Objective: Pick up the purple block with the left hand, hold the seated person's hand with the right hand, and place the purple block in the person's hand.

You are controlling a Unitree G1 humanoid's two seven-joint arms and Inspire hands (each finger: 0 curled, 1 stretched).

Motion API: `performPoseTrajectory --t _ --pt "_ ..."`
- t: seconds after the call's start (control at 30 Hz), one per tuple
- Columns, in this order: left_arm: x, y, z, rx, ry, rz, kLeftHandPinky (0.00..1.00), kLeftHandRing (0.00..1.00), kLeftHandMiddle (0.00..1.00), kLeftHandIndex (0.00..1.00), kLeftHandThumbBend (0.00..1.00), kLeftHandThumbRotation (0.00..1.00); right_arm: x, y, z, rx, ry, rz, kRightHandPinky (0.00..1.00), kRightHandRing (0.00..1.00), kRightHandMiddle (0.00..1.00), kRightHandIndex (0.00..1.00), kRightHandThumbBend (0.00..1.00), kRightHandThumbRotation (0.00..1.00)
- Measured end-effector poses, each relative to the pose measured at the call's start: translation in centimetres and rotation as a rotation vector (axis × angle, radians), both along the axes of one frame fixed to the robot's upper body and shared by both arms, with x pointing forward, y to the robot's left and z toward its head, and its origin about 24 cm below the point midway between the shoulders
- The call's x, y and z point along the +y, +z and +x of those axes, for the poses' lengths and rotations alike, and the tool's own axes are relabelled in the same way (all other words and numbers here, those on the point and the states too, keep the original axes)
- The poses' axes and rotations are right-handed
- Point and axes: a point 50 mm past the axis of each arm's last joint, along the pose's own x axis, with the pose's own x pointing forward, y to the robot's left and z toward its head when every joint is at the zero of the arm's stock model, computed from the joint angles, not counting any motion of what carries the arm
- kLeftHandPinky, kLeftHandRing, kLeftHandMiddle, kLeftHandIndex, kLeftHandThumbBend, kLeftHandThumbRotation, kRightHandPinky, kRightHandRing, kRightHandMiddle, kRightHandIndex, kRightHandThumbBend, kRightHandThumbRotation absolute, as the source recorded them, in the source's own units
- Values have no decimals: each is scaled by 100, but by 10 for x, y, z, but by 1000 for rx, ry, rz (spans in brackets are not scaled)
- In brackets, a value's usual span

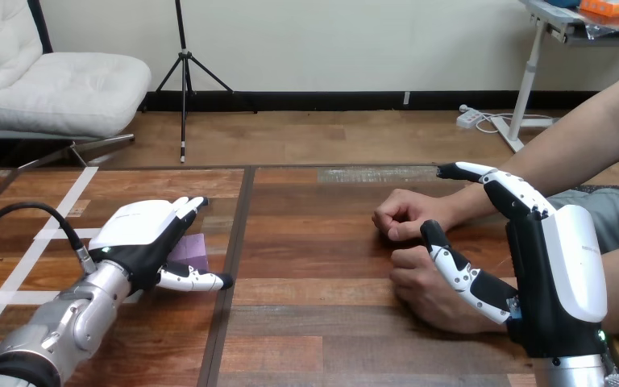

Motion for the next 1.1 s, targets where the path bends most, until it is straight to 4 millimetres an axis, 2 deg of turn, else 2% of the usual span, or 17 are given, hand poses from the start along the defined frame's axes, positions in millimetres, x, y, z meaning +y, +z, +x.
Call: performPoseTrajectory --t 1.1 --pt "-10 -8 -2 25 -7 -34 88 93 95 95 81 61 -2 0 0 3 5 -20 76 77 75 71 39 32"
